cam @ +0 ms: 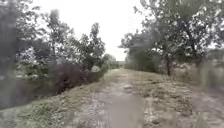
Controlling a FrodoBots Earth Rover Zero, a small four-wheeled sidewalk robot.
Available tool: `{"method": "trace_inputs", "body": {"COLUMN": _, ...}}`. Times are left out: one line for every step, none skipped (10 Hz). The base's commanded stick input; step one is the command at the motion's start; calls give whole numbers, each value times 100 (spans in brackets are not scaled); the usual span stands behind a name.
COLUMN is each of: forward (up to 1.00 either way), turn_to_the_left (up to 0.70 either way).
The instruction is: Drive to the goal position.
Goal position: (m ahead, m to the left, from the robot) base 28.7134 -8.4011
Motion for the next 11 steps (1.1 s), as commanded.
{"method": "trace_inputs", "body": {"forward": 70, "turn_to_the_left": 0}}
{"method": "trace_inputs", "body": {"forward": 70, "turn_to_the_left": 0}}
{"method": "trace_inputs", "body": {"forward": 70, "turn_to_the_left": 0}}
{"method": "trace_inputs", "body": {"forward": 70, "turn_to_the_left": 0}}
{"method": "trace_inputs", "body": {"forward": 70, "turn_to_the_left": 0}}
{"method": "trace_inputs", "body": {"forward": 70, "turn_to_the_left": 0}}
{"method": "trace_inputs", "body": {"forward": 70, "turn_to_the_left": 0}}
{"method": "trace_inputs", "body": {"forward": 70, "turn_to_the_left": 0}}
{"method": "trace_inputs", "body": {"forward": 70, "turn_to_the_left": 0}}
{"method": "trace_inputs", "body": {"forward": 70, "turn_to_the_left": 0}}
{"method": "trace_inputs", "body": {"forward": 70, "turn_to_the_left": 0}}
